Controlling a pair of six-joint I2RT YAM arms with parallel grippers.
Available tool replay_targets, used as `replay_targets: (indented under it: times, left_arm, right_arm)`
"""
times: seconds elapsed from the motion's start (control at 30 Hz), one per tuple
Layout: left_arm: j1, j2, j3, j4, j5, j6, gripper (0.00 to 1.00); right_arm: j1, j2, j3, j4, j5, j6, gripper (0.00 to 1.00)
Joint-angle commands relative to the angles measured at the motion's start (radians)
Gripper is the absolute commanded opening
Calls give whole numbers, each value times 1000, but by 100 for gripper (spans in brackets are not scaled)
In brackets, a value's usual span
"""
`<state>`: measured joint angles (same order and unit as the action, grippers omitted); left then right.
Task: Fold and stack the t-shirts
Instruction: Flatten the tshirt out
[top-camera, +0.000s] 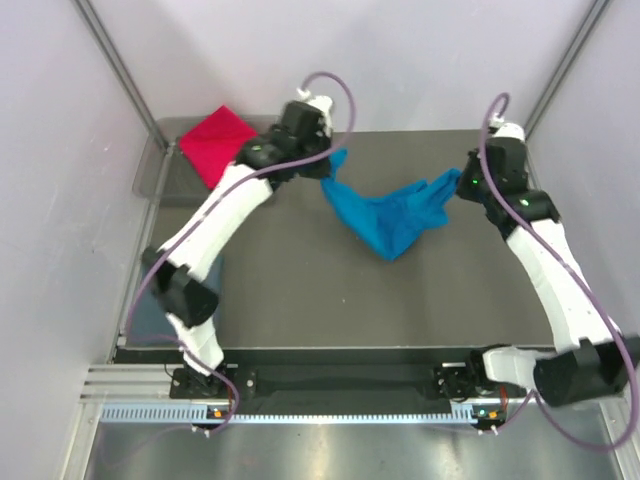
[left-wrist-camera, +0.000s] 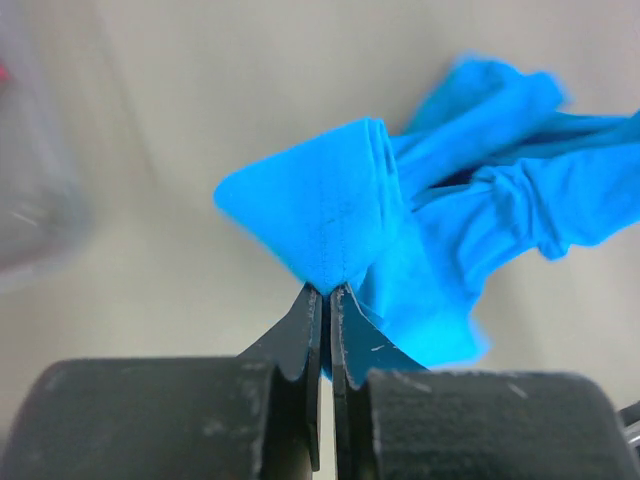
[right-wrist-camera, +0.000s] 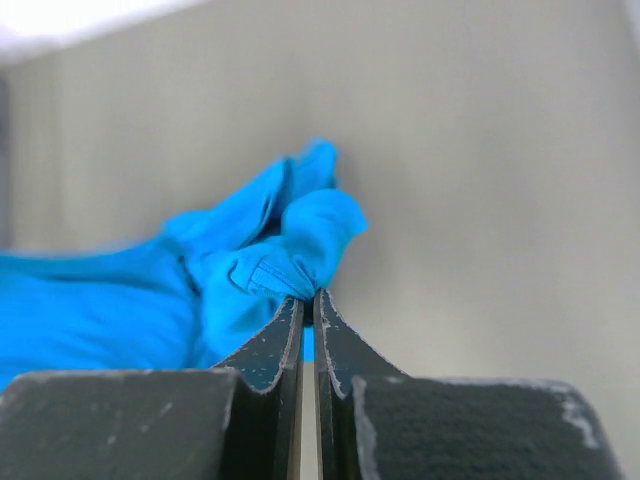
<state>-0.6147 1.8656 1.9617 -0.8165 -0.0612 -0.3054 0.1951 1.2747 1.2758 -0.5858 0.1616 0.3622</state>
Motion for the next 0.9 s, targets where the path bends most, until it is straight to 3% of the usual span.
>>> replay_targets:
  times: [0.0,0.13,0.3,0.33,0.37,0.4,0.47,0.5,0.57,0.63,0.73,0.87]
  left_arm:
    - [16,-222,59,-29,-74,43,0]
    - [44,-403,-38,-20,-100,32,0]
    - [58,-635,-357,-32,-250,-20,0]
    - [62,-655,-460,-44,-270,-33,19]
    - [76,-677,-509,-59,-296,-53,45]
    - [87,-675,-547,-109,-308,-72,63]
    - [128,-631,-602,-189,-307,-122,74]
    - [141,-611,-609,-223,-293,-136,74]
    - [142,-595,-626,-271,-284,-153,70]
    - [142,-615,-658,-192,-197,-114,63]
    - [141,-640,-704,-69,54,-89,60]
    - [83,-521,-776,153,317,-150,59]
  right_arm:
    - [-28,-173,66,-3,124,-69,0]
    - [-57,-303,50,-22,183,-85,0]
    - [-68,-440,-91,-143,173,-31,2]
    - [-71,-461,-134,-182,106,-22,11]
    - [-71,-478,-210,-210,58,-2,24]
    - [-71,-510,-243,-245,14,10,52]
    - [-71,-552,-359,-313,-156,26,71]
    - [-69,-593,-393,-325,-224,35,81]
    - [-69,-630,-473,-373,-330,55,87]
    - [-69,-663,-515,-365,-422,52,89]
    - [-69,-644,-573,-313,-483,78,82]
    - [-69,-548,-673,-192,-608,177,70]
